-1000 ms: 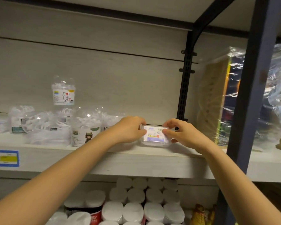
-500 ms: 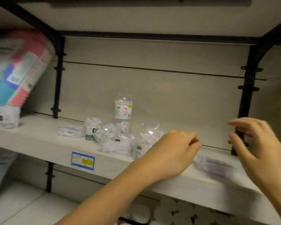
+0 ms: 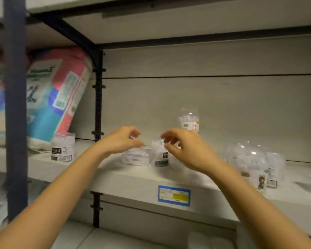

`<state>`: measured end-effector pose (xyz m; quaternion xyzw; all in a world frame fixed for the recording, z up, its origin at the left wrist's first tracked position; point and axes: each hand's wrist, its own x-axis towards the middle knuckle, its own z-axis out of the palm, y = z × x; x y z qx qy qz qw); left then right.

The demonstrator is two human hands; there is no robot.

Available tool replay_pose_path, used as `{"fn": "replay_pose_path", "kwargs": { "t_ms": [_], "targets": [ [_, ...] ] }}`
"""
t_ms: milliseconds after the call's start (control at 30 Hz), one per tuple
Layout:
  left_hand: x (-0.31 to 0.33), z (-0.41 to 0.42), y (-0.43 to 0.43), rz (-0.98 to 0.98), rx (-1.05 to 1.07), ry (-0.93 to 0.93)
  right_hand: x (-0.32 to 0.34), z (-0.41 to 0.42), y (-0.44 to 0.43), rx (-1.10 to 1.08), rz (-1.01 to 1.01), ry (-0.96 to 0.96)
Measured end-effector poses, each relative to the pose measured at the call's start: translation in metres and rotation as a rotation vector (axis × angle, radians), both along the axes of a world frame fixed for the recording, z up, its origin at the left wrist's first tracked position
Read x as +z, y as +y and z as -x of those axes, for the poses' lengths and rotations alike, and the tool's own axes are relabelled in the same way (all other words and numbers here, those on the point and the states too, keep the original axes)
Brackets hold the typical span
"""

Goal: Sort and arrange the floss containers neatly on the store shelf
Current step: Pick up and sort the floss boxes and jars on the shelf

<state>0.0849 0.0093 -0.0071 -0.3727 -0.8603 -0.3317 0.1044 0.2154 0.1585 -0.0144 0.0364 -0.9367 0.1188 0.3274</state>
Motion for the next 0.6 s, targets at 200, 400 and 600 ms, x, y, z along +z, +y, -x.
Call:
{"fn": "replay_pose_path", "kwargs": {
  "t_ms": [200,400,600],
  "targets": [
    [-0.001,0.066,-0.016,0.382,-0.138,-0.288,-0.002,0.064,-0.036,-0.140,-0.021,-0.299],
    [-0.007,0.082,-0.015,0.390,-0.240,-0.253,-0.017,0.073,-0.039,-0.159,0.030,-0.200],
    [-0.014,0.059,-0.060,-0.084,-0.311,0.019,-0.025,0.035,-0.036,-0.037,0.309,0.143]
  ]
}}
